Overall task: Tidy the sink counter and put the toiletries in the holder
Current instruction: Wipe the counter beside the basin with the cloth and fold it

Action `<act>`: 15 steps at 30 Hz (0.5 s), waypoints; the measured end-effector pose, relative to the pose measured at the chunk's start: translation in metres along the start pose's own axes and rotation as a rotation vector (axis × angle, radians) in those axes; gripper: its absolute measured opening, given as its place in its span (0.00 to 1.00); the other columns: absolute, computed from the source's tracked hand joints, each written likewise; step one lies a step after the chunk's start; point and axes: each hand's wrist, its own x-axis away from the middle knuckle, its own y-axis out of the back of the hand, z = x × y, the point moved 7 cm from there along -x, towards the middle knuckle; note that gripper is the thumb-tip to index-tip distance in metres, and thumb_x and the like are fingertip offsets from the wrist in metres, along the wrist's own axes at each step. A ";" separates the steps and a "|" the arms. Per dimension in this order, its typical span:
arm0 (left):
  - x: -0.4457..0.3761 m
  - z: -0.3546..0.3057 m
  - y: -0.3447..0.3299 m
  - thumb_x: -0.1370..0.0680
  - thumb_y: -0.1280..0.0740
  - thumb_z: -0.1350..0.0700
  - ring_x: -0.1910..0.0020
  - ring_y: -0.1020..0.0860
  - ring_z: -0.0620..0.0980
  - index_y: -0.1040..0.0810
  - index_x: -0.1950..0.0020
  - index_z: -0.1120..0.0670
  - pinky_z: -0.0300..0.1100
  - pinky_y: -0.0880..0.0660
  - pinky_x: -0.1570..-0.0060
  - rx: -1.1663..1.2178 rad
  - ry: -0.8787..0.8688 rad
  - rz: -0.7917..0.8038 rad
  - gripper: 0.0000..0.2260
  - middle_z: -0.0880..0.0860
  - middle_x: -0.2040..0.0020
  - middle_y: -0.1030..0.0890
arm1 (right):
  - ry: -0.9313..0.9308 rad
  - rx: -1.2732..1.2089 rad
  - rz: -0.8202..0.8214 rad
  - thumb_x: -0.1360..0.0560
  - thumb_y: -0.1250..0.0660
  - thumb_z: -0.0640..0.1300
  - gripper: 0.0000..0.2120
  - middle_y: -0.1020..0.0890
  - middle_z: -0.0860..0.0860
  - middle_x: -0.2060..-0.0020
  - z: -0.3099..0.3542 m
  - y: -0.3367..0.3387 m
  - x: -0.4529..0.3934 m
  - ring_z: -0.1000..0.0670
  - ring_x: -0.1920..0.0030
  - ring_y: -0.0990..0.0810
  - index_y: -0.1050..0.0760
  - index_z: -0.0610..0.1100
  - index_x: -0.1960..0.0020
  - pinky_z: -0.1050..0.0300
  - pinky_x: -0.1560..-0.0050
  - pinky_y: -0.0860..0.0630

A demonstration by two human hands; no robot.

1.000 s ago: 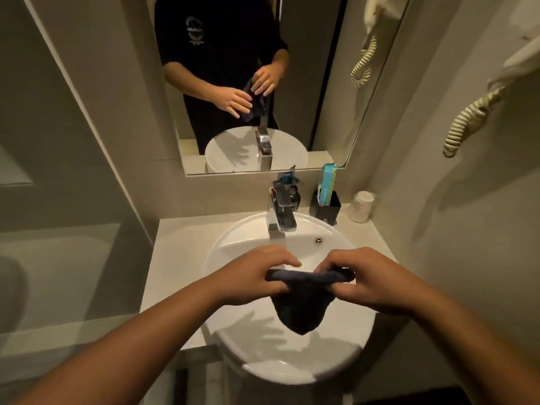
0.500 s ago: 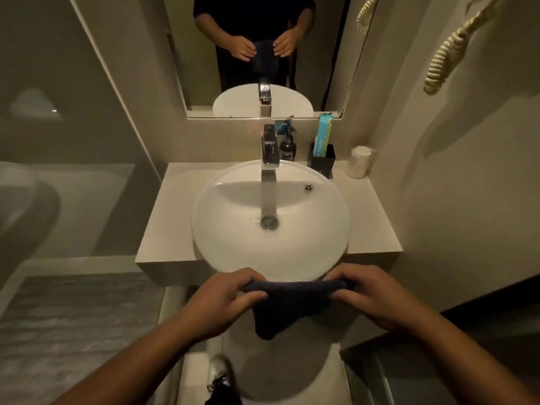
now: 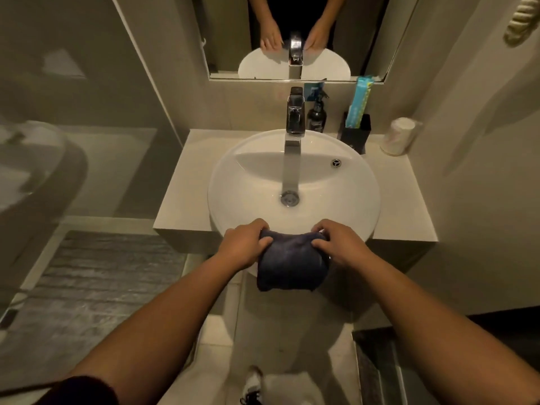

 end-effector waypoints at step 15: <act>0.028 -0.023 -0.033 0.23 0.45 0.35 0.27 0.37 0.53 0.39 0.26 0.47 0.56 0.42 0.28 -0.433 -0.516 0.058 0.29 0.52 0.24 0.36 | 0.366 0.554 0.025 0.27 0.38 0.65 0.29 0.29 0.49 0.30 0.016 -0.036 0.035 0.47 0.32 0.31 0.33 0.52 0.31 0.46 0.31 0.37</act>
